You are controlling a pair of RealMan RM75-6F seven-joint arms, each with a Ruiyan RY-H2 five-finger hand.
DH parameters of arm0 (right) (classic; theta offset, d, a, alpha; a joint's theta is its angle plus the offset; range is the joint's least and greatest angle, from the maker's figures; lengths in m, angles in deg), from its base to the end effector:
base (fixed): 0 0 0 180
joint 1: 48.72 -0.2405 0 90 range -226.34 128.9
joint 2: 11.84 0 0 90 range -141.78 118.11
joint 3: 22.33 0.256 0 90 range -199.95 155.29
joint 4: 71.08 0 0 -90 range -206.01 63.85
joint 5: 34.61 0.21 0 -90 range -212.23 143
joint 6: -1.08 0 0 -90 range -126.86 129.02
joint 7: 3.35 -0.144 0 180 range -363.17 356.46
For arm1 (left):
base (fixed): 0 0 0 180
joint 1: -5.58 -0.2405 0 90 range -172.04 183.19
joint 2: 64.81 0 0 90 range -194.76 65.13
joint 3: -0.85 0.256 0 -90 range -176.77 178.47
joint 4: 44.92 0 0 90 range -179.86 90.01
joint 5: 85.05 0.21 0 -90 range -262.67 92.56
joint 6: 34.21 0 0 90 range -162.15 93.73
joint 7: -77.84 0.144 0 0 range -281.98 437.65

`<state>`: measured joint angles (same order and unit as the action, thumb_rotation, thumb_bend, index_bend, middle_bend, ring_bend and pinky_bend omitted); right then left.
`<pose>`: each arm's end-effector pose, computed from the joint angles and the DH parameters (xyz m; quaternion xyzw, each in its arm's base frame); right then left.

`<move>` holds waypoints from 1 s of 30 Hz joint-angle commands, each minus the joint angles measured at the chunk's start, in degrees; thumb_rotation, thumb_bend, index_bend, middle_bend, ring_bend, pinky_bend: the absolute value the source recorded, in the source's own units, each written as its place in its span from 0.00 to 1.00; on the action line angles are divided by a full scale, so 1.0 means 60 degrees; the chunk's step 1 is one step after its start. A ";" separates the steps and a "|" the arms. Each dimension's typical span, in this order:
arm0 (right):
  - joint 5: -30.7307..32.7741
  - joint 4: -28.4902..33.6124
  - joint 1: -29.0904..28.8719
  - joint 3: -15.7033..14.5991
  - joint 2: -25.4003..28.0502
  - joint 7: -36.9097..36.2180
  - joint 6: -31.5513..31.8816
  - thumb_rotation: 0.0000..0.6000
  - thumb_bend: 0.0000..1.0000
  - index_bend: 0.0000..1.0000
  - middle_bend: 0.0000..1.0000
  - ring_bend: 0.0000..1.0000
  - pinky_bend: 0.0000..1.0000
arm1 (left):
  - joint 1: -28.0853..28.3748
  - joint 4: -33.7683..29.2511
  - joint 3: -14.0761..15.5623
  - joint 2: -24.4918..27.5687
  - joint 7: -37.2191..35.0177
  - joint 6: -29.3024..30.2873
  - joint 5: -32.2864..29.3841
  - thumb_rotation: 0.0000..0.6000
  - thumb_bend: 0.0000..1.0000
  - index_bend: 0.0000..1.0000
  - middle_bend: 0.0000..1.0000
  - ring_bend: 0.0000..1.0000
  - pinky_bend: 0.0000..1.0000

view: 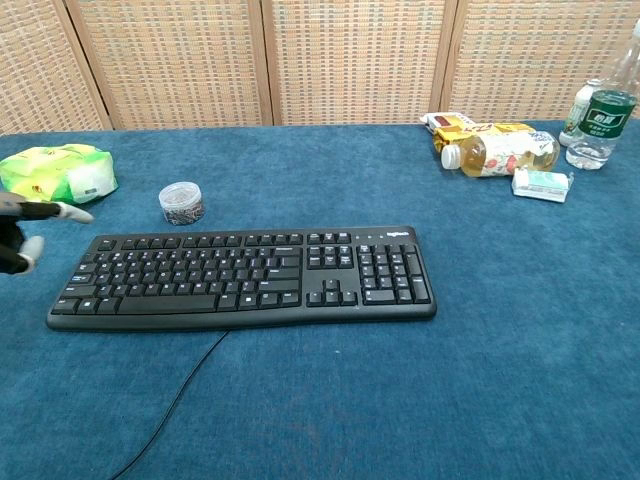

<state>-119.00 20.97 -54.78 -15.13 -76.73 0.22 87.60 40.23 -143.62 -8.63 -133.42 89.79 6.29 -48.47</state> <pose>-0.3024 -0.2024 0.1712 0.5780 -0.3437 0.4065 0.6185 -0.2481 0.3038 0.0514 -0.6010 -0.6461 -0.2378 0.4059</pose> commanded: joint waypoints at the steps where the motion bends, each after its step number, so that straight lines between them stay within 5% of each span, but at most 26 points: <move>1: 0.0014 -0.0011 -0.0003 0.0001 -0.0014 0.0016 -0.0004 1.00 0.00 0.00 0.00 0.00 0.00 | 0.0737 0.0163 0.0195 -0.0361 0.0486 -0.0037 -0.0879 1.00 0.85 0.00 1.00 1.00 0.85; 13: 0.0181 -0.0115 -0.0027 0.0042 -0.0018 -0.0097 -0.0111 1.00 0.00 0.00 0.00 0.00 0.00 | 0.1818 0.0436 0.0699 -0.0952 0.1026 0.0257 -0.2461 1.00 0.84 0.00 1.00 1.00 0.85; 30: 0.0175 -0.0131 -0.0029 0.0028 -0.0041 -0.0069 -0.0096 1.00 0.00 0.00 0.00 0.00 0.00 | 0.2074 0.0968 0.0959 -0.1147 0.0529 -0.0028 -0.2613 1.00 0.83 0.00 1.00 1.00 0.85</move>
<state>-117.95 20.19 -54.96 -14.97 -76.99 -0.18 87.03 52.57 -137.92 -2.96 -140.20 93.08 6.24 -64.07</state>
